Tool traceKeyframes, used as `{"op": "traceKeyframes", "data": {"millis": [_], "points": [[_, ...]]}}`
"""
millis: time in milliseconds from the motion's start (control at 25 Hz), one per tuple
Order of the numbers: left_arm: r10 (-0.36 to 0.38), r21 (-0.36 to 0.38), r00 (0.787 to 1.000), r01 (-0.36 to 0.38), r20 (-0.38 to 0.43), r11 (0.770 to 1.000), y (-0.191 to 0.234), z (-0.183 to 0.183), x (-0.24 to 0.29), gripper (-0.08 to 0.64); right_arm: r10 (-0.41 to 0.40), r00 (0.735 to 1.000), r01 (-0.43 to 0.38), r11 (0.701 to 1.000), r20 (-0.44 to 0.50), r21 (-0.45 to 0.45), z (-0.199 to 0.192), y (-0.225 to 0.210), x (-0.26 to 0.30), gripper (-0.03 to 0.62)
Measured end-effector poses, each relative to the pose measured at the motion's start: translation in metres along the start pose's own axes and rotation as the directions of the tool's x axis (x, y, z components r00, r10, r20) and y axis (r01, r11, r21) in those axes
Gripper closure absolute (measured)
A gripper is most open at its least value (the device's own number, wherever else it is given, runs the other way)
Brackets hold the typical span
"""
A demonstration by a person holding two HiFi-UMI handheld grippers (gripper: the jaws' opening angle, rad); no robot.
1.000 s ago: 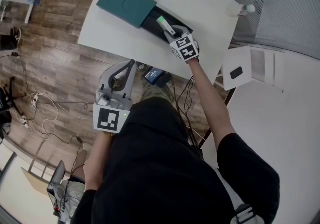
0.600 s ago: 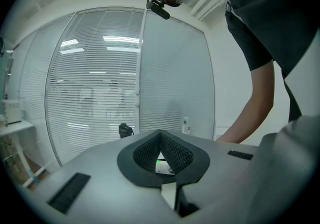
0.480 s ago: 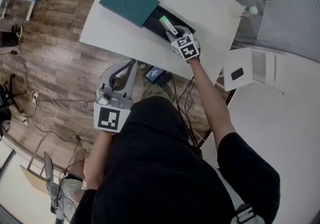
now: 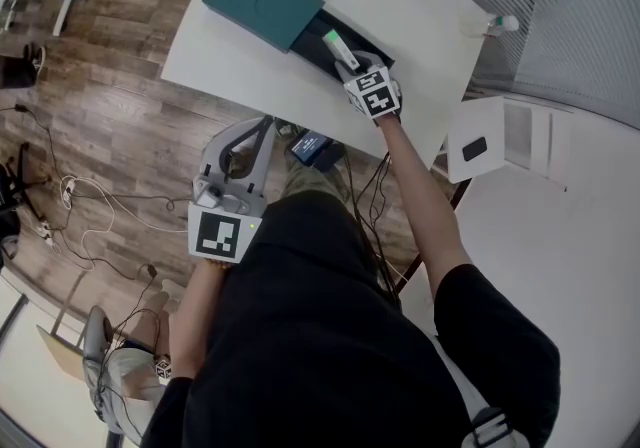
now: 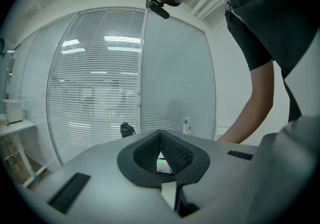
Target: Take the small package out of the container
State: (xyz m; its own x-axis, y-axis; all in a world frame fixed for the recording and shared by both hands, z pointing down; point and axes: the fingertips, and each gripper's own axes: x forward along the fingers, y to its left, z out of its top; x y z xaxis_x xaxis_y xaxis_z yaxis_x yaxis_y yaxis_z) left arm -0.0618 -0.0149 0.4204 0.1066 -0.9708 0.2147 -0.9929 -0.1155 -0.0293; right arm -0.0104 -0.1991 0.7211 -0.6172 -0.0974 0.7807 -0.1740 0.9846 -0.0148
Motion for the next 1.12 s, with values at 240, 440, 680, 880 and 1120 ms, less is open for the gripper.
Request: {"op": "traceKeyframes", "data": {"millis": [240, 440, 680, 880, 1120], "points": [[0.014, -0.011, 1.0, -0.014, -0.007, 1.0, 0.0042, -0.0042, -0.0041, 0.558, -0.007, 1.0, 0.008, 1.0, -0.018, 0.023, -0.0074, -0.0011, 0.0036, 0.48], [0.016, -0.023, 1.0, -0.016, -0.026, 1.0, 0.0043, -0.008, -0.0054, 0.558, -0.009, 1.0, 0.01, 1.0, -0.025, 0.021, -0.0074, -0.0004, 0.0062, 0.482], [0.018, -0.01, 1.0, -0.018, 0.0, 1.0, 0.0065, -0.0017, -0.0036, 0.558, -0.018, 1.0, 0.018, 1.0, -0.023, 0.02, -0.0052, -0.0017, 0.0069, 0.489], [0.023, -0.023, 1.0, -0.024, -0.008, 0.999, 0.0082, -0.0037, -0.0046, 0.558, -0.026, 1.0, 0.026, 1.0, -0.015, 0.015, -0.003, -0.0037, 0.006, 0.491], [0.015, -0.008, 1.0, -0.015, -0.002, 1.0, 0.0087, -0.0025, -0.0063, 0.558, -0.041, 0.999, 0.042, 0.999, -0.015, 0.017, 0.0002, -0.0061, 0.003, 0.497]]}}
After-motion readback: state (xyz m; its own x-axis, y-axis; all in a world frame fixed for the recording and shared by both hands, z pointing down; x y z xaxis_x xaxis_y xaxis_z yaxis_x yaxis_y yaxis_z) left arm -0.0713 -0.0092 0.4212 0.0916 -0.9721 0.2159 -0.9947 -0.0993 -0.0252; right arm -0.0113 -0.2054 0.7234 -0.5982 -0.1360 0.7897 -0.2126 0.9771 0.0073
